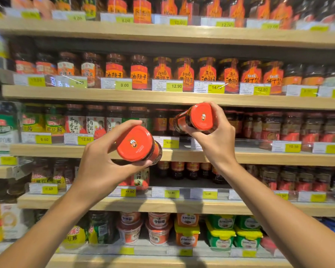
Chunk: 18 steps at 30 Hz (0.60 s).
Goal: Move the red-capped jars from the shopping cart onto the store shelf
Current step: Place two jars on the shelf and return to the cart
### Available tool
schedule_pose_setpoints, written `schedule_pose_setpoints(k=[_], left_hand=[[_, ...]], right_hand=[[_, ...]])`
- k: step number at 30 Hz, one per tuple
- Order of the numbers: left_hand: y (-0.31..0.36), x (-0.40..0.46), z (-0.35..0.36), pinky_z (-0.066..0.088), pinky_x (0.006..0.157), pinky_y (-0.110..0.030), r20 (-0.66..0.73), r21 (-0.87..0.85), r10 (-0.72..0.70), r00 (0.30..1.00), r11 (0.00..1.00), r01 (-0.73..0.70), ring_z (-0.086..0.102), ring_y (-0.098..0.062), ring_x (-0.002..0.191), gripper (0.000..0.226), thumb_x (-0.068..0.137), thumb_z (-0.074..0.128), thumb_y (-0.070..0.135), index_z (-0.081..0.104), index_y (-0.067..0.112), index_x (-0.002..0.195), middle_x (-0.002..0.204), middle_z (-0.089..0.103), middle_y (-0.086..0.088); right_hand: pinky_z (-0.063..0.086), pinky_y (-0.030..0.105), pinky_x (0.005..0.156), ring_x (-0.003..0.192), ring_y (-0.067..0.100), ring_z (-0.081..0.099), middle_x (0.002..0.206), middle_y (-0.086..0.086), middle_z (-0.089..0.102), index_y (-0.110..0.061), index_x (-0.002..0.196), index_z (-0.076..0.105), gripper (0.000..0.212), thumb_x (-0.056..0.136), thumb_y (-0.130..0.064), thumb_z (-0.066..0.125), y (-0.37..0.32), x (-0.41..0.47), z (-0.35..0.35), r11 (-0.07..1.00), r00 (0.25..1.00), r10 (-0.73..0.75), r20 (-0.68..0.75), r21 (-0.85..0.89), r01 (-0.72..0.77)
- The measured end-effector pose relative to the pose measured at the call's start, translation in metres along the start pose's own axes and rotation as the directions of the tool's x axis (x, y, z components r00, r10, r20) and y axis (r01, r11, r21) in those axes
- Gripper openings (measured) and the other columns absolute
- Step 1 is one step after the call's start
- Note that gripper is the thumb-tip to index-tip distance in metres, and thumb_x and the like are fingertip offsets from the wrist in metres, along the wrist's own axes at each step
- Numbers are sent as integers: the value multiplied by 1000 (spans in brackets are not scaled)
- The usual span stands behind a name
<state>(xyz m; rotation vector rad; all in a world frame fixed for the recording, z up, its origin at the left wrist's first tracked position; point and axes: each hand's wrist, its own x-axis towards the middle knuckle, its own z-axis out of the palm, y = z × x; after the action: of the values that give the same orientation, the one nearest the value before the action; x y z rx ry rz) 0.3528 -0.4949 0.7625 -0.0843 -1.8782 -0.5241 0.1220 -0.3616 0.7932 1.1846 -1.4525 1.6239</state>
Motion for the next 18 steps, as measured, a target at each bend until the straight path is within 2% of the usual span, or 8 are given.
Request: schedule_pose_setpoints(k=[3, 6, 9, 13, 18], left_hand=[[0, -2, -8, 55, 93, -23, -2, 25, -1, 1000, 1000, 1, 63, -5, 116, 81, 60, 93, 27, 59, 31, 133, 125, 65, 20], [-2, -2, -12, 55, 93, -22, 0, 50, -5, 1000, 999, 5, 63, -5, 116, 82, 59, 92, 30, 59, 31, 134, 125, 64, 21], [-2, 2, -15, 52, 95, -19, 11, 73, 6, 1000, 997, -7, 63, -2, 115, 83, 58, 93, 28, 59, 29, 134, 126, 65, 18], [-4, 9, -15, 52, 94, -20, 25, 88, 21, 999, 996, -23, 64, -5, 112, 83, 58, 93, 27, 59, 29, 134, 124, 66, 16], [-4, 16, -13, 52, 94, -24, 30, 89, 33, 999, 995, -36, 65, -5, 111, 83, 58, 92, 30, 58, 29, 134, 123, 67, 16]], right_hand=[[50, 14, 89, 101, 0, 64, 113, -19, 65, -27, 134, 56, 78, 66, -40, 93, 12, 6, 6, 998, 999, 8, 42, -68, -6], [55, 27, 90, 100, 7, 66, 111, -16, 67, -31, 131, 56, 76, 65, -44, 92, 25, 9, 9, 989, 997, 38, 71, -145, -27], [56, 33, 90, 102, 13, 66, 112, -12, 69, -32, 130, 56, 77, 63, -48, 91, 36, 16, 11, 974, 994, 88, 62, -212, -73], [53, 29, 89, 105, 15, 65, 116, -4, 71, -24, 134, 54, 80, 66, -45, 89, 41, 26, 15, 946, 988, 148, 40, -299, -129], [55, 36, 83, 98, 19, 65, 104, -3, 72, -16, 124, 57, 71, 69, -51, 84, 45, 35, 23, 899, 965, 263, -9, -361, -249]])
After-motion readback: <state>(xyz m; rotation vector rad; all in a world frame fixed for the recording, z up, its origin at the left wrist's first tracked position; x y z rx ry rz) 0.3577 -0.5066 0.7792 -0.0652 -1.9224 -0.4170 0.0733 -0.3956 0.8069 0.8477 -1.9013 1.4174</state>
